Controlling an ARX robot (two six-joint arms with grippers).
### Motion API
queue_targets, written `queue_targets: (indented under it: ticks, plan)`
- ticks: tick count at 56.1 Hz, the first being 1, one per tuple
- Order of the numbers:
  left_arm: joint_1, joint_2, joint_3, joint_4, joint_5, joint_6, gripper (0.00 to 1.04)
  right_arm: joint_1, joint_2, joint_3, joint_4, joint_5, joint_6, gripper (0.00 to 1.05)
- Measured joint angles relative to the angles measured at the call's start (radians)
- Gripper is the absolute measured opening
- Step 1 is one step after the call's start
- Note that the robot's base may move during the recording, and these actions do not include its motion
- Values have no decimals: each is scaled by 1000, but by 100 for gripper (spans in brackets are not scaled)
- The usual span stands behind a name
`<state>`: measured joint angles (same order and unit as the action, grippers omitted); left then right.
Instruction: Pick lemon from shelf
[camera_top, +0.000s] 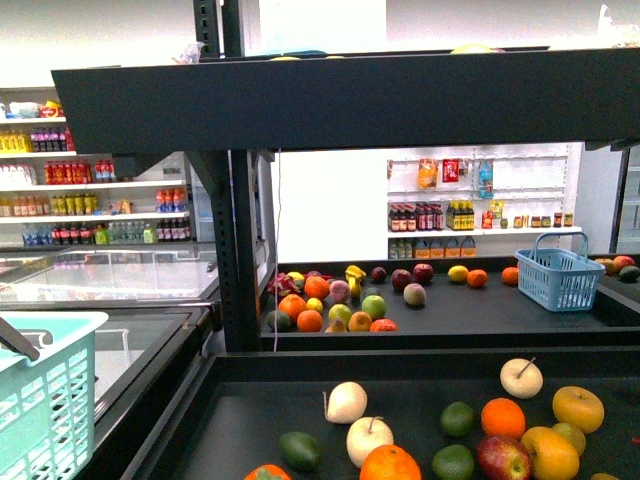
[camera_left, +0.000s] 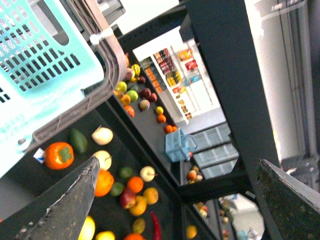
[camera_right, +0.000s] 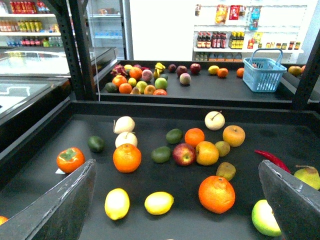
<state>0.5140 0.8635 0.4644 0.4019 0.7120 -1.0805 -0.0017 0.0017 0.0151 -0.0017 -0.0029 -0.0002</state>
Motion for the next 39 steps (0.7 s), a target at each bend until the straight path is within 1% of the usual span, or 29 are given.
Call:
queue_targets:
  ticks: [6,15,27,39]
  plan:
    - [31,156,63,119,2,-122,97,0,0,0,0,0,0,97]
    - [31,341,136,228,-32,-228,97,0,0,0,0,0,0,97]
    - [29,562,280,268,-70,-272,97,0,0,0,0,0,0,97]
    - [-16,666,372,258,-100,-264,97,0,0,0,0,0,0,97]
